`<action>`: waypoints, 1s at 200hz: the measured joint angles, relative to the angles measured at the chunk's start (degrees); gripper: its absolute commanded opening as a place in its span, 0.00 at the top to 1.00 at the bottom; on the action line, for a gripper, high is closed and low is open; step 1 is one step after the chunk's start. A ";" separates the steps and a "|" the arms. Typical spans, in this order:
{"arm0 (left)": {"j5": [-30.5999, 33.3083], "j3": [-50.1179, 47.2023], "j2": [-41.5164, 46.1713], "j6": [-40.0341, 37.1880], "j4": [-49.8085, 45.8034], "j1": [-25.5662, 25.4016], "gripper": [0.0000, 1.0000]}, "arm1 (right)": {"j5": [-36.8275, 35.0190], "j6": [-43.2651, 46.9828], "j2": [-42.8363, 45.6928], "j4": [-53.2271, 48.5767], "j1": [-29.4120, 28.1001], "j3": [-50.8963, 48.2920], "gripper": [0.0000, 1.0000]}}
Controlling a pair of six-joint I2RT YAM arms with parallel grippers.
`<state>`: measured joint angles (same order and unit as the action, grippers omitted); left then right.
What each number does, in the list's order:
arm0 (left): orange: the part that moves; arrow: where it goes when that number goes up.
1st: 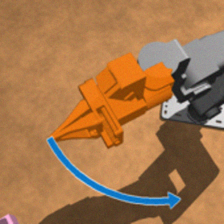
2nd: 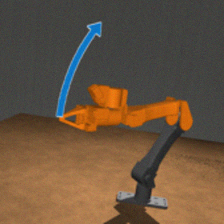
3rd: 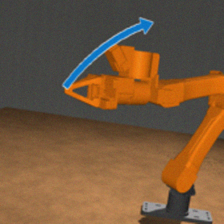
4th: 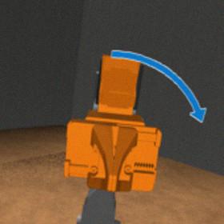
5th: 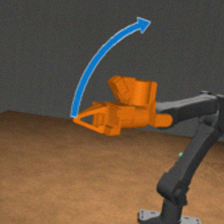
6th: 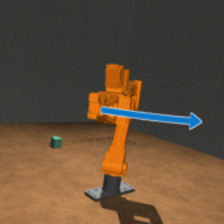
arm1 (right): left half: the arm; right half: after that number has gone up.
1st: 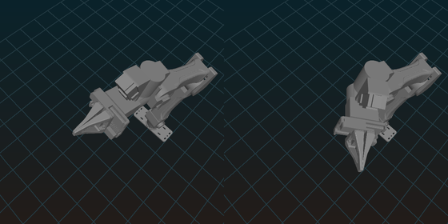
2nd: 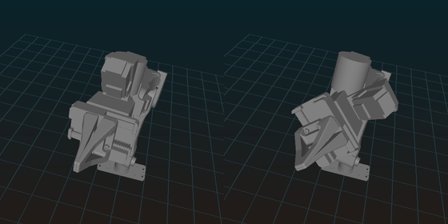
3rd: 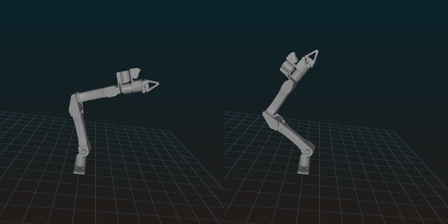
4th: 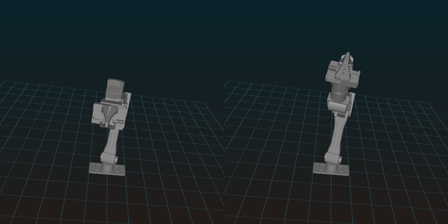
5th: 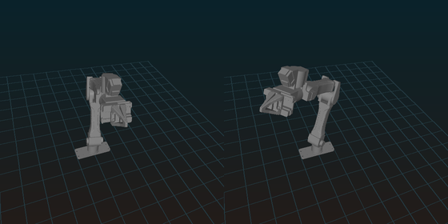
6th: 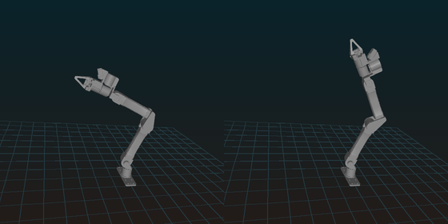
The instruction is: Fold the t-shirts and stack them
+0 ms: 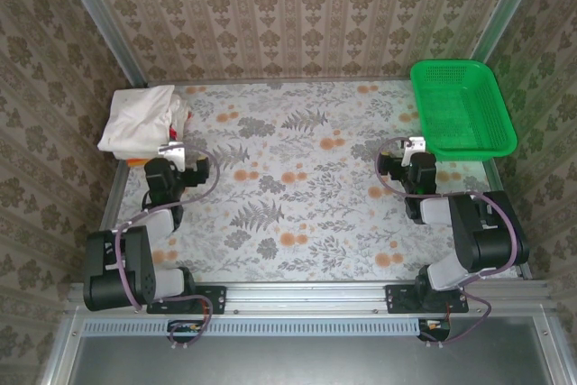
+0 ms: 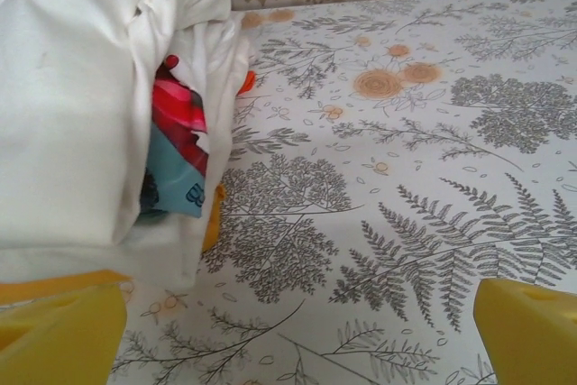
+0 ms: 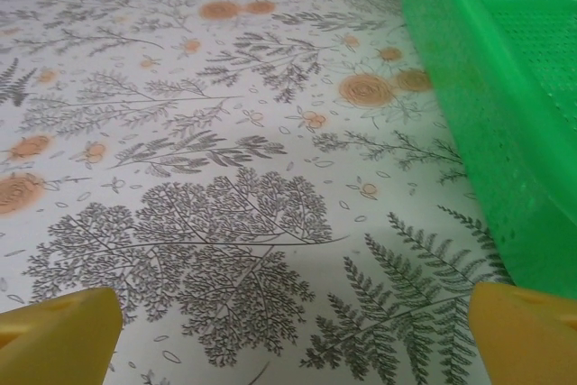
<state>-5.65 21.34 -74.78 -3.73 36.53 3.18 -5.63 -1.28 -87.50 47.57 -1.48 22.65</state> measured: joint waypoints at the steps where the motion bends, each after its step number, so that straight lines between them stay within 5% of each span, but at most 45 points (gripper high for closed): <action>1: 0.00 0.00 -0.13 0.00 0.07 -0.02 0.00 | 0.13 0.00 0.00 0.07 0.00 0.00 0.00; 77: 2.84 0.24 -13.31 0.42 8.92 -4.04 0.00 | 3.10 -0.04 0.00 0.55 0.63 0.00 0.00; 200: 7.19 0.94 -13.62 0.48 10.19 -4.28 0.00 | 3.17 -0.24 0.00 0.55 0.96 0.00 0.00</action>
<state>1.54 22.28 -88.40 -3.25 46.72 -1.10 -2.46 -1.52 -87.50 48.12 -0.51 22.65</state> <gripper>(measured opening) 0.997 0.999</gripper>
